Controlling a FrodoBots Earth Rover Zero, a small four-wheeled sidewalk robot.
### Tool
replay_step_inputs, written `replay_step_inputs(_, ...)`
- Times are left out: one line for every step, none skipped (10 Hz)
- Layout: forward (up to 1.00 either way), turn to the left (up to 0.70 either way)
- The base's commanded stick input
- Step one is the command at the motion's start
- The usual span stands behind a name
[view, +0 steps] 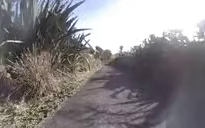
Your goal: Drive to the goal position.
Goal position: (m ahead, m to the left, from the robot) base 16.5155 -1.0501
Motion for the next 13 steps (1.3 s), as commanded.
replay_step_inputs(0.45,0.00)
replay_step_inputs(0.45,0.00)
replay_step_inputs(0.45,0.00)
replay_step_inputs(0.45,0.00)
replay_step_inputs(0.45,-0.27)
replay_step_inputs(0.45,-0.27)
replay_step_inputs(0.45,-0.27)
replay_step_inputs(0.45,-0.27)
replay_step_inputs(0.45,-0.27)
replay_step_inputs(0.45,-0.27)
replay_step_inputs(0.45,-0.27)
replay_step_inputs(0.45,-0.27)
replay_step_inputs(0.45,-0.27)
